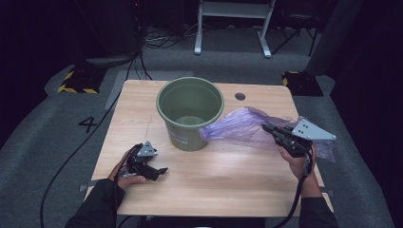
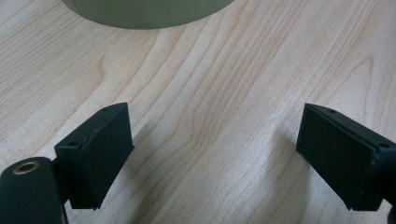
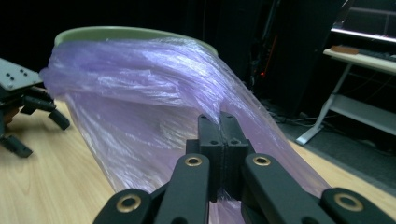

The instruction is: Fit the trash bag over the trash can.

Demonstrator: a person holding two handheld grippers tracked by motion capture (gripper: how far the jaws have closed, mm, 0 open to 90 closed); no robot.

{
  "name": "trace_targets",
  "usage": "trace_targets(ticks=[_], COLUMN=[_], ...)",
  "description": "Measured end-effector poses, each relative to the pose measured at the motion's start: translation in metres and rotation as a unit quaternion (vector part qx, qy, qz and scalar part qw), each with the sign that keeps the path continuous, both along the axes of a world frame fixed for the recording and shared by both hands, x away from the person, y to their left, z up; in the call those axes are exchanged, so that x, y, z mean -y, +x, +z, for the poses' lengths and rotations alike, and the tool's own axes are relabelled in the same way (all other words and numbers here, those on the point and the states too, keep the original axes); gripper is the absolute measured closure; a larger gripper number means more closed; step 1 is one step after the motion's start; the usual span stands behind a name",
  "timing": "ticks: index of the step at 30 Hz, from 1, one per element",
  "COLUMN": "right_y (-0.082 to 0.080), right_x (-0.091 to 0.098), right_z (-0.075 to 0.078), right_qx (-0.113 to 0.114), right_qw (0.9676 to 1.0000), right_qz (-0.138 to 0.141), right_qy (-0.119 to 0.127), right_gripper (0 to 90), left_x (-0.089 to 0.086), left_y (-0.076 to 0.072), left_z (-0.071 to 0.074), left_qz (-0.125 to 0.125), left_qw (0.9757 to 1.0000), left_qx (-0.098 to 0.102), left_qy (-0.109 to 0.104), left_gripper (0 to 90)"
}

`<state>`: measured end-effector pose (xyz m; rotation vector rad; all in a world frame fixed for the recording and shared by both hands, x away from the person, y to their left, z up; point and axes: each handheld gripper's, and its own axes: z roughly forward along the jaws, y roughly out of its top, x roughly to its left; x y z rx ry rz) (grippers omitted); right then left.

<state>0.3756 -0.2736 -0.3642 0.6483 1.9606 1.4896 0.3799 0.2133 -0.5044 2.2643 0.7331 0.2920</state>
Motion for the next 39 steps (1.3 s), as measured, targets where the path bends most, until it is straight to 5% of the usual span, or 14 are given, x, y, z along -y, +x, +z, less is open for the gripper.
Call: trace_targets(ticks=[5, 20, 33, 39], right_y=[-0.004, -0.008, 0.006, 0.018], right_x=[-0.002, 0.019, -0.002, -0.013], right_z=[0.003, 0.015, 0.033, 0.035], right_qx=[0.002, 0.014, 0.021, 0.013], right_qw=[1.0, 0.9989, 0.9995, 0.9994], right_qz=[-0.007, -0.022, -0.024, -0.028], right_qy=[-0.004, 0.038, 0.004, -0.017], right_gripper=[90.0, 90.0, 90.0, 90.0], left_x=[0.0, 0.001, -0.004, -0.014], left_y=[0.0, 0.001, 0.001, -0.003], left_z=[0.0, 0.0, 0.007, 0.029], left_qz=[-0.001, -0.002, -0.001, 0.013], left_qw=[1.0, 1.0, 0.9996, 0.9996], left_qx=[0.0, 0.0, -0.012, 0.025], left_qy=[0.0, 0.0, 0.023, 0.0], left_gripper=[10.1, 9.3, 15.4, 15.9])
